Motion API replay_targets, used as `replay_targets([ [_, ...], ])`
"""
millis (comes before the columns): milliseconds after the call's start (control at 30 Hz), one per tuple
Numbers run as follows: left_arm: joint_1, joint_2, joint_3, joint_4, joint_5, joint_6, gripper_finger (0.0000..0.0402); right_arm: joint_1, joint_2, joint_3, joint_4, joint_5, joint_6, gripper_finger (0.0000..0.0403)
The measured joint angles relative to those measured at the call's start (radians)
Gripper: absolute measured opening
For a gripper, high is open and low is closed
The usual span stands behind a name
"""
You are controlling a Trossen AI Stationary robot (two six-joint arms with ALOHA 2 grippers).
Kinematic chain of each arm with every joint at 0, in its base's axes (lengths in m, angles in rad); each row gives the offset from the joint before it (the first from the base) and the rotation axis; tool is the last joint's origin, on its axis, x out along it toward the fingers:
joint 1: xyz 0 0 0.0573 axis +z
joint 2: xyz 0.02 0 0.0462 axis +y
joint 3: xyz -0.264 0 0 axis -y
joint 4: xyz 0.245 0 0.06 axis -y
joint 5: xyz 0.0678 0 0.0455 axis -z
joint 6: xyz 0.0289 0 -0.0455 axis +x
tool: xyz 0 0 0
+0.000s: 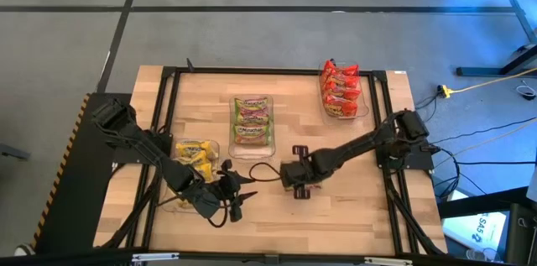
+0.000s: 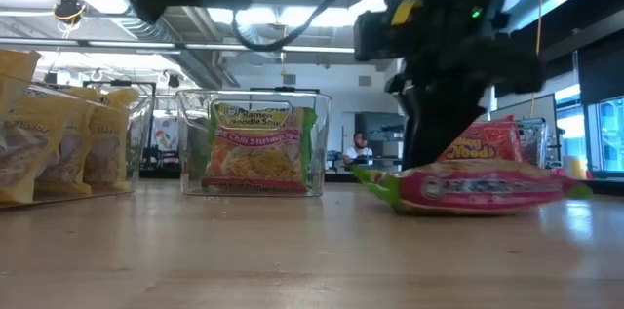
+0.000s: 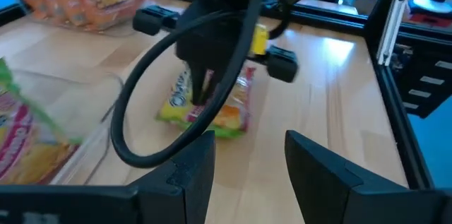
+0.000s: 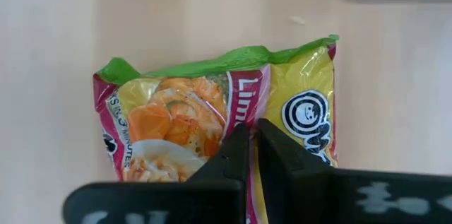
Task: Sort Maruchan noodles
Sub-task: Put the green noodle pack into the center transparent bin
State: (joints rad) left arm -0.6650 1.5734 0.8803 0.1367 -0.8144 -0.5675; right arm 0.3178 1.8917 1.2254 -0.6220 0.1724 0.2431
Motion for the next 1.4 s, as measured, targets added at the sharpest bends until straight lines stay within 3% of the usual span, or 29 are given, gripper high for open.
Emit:
replay_targets([
  [200, 0.049, 0.077, 0.0, 0.182, 0.099, 0.094, 0.0165, 0.111, -0.019, 0.029, 0.002, 0.003, 0.044, 0.001],
  [400, 0.091, 0.179, 0.053, 0.257, 0.178, 0.116, 0.0165, 0.219, -0.16, -0.018, 0.002, 0.141, 0.129, 0.001],
  [500, 0.103, 0.255, 0.139, 0.242, 0.212, 0.149, 0.0165, 0.241, -0.253, -0.099, -0.033, 0.228, 0.223, 0.001],
  [633, 0.122, 0.378, 0.259, 0.237, 0.27, 0.186, 0.0165, 0.239, -0.369, -0.271, -0.047, 0.256, 0.356, 0.001],
  [800, 0.165, 0.519, 0.381, 0.192, 0.275, 0.174, 0.0165, 0.238, -0.465, -0.485, 0.067, 0.296, 0.475, 0.001],
  [933, 0.196, 0.597, 0.439, 0.166, 0.289, 0.123, 0.0165, 0.238, -0.462, -0.599, 0.277, 0.253, 0.485, 0.001],
  [1067, 0.214, 0.6, 0.447, 0.026, 0.282, 0.025, 0.0165, 0.239, -0.439, -0.655, 0.457, 0.184, 0.477, 0.001],
  [1300, 0.19, 0.535, 0.447, -0.231, 0.286, -0.08, 0.0165, 0.269, -0.385, -0.672, 0.728, -0.034, 0.423, 0.001],
  [1400, 0.157, 0.486, 0.446, -0.283, 0.283, -0.085, 0.0165, 0.281, -0.381, -0.648, 0.754, -0.097, 0.39, 0.001],
])
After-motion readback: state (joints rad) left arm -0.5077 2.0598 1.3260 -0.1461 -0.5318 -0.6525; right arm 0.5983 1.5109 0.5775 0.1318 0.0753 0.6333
